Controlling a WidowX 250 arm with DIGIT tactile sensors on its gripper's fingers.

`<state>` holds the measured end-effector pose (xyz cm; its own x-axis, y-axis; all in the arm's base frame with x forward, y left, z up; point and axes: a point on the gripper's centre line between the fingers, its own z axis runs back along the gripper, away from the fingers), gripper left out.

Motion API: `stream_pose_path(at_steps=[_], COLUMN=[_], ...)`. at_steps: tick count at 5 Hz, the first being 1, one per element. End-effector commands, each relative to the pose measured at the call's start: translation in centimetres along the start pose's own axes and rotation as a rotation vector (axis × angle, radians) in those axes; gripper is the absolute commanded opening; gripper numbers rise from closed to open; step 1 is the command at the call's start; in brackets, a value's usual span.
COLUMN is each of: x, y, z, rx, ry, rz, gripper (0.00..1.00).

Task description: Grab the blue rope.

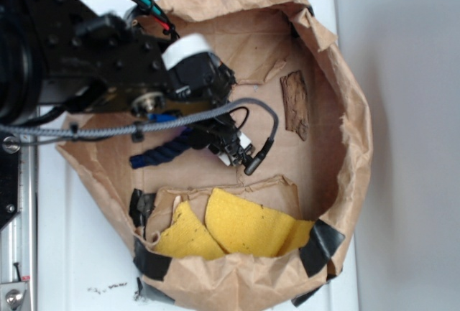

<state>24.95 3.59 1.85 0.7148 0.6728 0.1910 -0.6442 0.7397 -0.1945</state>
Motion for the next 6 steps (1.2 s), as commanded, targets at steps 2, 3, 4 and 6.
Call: stream_pose_path(at_steps=[2, 3, 4, 6], x=[0.1, 0.2, 0.4, 1.5], y=[0.7, 0.5, 0.4, 0.3], z=[-0.2, 0.1, 0.2, 3.0], rx=[-0.004, -0.007, -0.01, -0.046], ry=[-0.004, 0.005, 0.003, 0.041], rz=[0.004, 0.006, 0.007, -0.008], gripper=[0.0, 0.0, 0.0, 0.0])
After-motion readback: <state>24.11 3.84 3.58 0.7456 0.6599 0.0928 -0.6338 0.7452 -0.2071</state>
